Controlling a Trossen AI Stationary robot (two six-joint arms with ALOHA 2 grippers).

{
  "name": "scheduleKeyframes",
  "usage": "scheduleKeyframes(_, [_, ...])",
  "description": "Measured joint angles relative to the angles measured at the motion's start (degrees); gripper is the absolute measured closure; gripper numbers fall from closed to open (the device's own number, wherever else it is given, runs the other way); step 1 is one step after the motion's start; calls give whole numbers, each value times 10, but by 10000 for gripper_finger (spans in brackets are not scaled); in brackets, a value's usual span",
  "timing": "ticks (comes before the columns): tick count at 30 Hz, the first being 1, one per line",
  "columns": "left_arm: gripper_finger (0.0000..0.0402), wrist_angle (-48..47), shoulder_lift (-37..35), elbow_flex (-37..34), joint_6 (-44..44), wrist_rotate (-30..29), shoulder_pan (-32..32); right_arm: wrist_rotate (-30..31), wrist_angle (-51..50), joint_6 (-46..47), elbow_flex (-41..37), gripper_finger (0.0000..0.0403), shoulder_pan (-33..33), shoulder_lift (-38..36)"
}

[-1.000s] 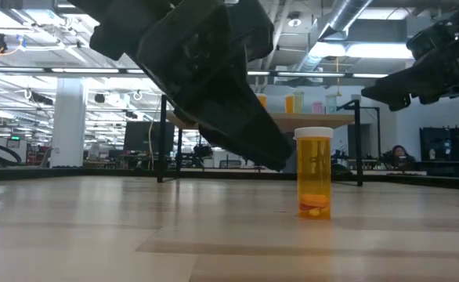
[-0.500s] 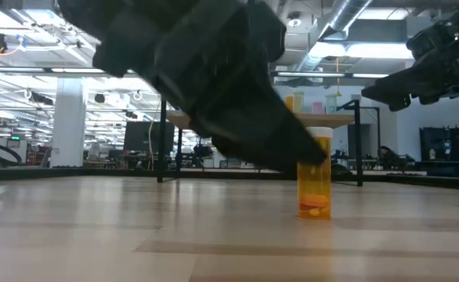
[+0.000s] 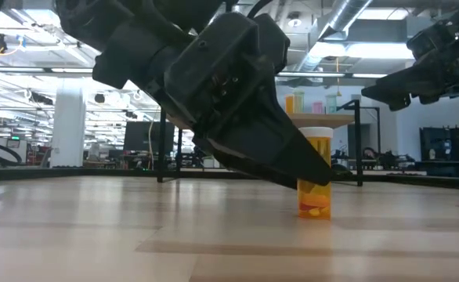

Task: Pick and place medicine bottles onto shelf by color
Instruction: Put the small orange pill bottle on the shelf

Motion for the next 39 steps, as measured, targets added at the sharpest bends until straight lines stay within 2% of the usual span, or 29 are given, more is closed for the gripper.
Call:
scheduleKeyframes(9, [257, 1, 0, 0, 0, -6, 5, 0, 0, 0, 0, 158, 0, 0])
scheduleKeyframes(16, [313, -8, -23, 0, -3, 0, 23, 0, 0, 0, 0, 158, 0, 0])
scheduleKeyframes(24, [319, -65, -93, 0, 24, -32, 72, 0, 1, 0, 0, 158, 0, 0])
scheduleKeyframes(28, [314, -97, -141, 0, 43, -79, 108, 0, 1, 0, 0, 158, 0, 0])
scheduleKeyframes(33, [313, -93, -186, 1, 45, -147, 159, 0, 1, 0, 0, 158, 0, 0])
scheduleKeyframes(39, [313, -147, -190, 59, 27, -188, 217, 0, 1, 0, 0, 158, 0, 0])
